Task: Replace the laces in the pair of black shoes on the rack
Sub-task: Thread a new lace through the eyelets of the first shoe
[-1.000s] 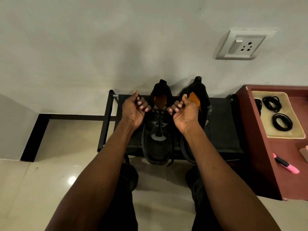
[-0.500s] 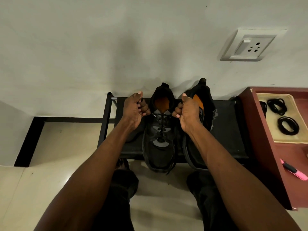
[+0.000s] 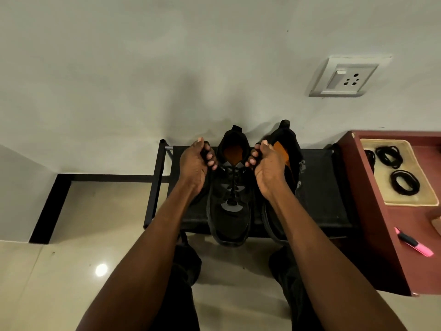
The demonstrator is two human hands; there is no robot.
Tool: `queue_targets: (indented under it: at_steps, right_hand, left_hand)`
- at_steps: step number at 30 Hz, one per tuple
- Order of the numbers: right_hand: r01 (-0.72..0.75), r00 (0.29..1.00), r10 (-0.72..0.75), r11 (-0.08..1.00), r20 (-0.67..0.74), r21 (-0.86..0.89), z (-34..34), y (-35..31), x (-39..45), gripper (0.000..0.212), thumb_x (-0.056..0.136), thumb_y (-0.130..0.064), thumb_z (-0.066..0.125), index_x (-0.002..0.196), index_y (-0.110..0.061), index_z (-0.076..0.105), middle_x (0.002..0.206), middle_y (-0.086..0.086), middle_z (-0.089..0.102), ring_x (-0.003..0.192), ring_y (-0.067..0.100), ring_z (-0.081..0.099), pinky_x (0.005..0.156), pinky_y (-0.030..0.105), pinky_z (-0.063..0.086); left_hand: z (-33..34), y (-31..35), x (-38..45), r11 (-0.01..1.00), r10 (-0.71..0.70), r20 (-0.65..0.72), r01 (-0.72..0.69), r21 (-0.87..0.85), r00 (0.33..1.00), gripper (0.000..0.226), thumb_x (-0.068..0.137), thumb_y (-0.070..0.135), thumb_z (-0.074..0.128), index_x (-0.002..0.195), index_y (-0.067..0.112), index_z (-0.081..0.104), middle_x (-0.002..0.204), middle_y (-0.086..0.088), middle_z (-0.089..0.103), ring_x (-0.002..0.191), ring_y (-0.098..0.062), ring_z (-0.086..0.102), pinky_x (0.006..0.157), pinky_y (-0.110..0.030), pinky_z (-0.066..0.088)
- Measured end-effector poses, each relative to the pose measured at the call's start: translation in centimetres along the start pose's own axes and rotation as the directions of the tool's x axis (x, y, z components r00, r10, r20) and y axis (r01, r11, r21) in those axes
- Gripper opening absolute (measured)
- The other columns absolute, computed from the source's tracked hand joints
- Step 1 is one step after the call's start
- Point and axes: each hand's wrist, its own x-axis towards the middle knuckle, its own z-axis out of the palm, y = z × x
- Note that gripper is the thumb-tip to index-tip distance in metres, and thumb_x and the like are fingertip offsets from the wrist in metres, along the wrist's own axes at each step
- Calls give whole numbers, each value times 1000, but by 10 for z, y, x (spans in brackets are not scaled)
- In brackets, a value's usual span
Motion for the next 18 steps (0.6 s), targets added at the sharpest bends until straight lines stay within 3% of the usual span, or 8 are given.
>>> queue_targets:
  at_steps: [4,7,11,13,15,18]
  right_hand:
    - [60,994,-55,997,94,-50,-8,-2,-17,23,104,-3,42,90,-8,60,73,2,54,59,13,49,64,29,47]
    - [106,987,-95,991,131,-86,-10,3,-23,19,103,-7,50,111,-6,67,77,3,59,65,13,54,70,27,51]
    - [129,986,-111,982,124,-141,-8,5,-18,36,101,-11,57,136,-3,58,74,3,58,64,11,51,64,25,48]
    - [128,986,-100,968,137,-218,-4,5,-12,38,102,-7,52,140,-5,55,74,3,57,62,11,47,62,25,44]
    - [123,981,-72,949,179,-292,0,2,-7,43,102,1,45,144,-8,51,80,2,58,63,10,47,63,23,42]
    - [137,976,-63,920,207,-368,3,-3,-1,48,103,1,43,150,-12,43,84,1,60,66,9,51,65,23,44]
  left_hand:
    - [-1,0,-19,996,52,24,-54,75,998,26,107,13,38,100,6,62,72,-2,56,65,-15,53,66,-30,50]
    - [4,-4,-26,978,70,10,-70,197,998,25,106,8,40,112,6,64,74,-1,59,64,-13,53,65,-27,50]
    - [14,-9,-30,896,147,56,-157,416,988,34,105,13,49,138,9,57,74,-1,59,57,-14,52,62,-23,50]
    - [20,-11,-28,861,186,73,-198,469,980,34,104,19,51,137,15,59,67,0,58,51,-12,49,54,-23,46]
    - [28,-10,-23,831,202,97,-223,509,975,30,106,21,47,132,21,61,62,11,58,52,-3,48,55,-20,42]
    - [37,-5,-11,825,126,128,-175,537,984,33,108,15,39,135,32,48,91,15,65,71,10,56,74,-14,44]
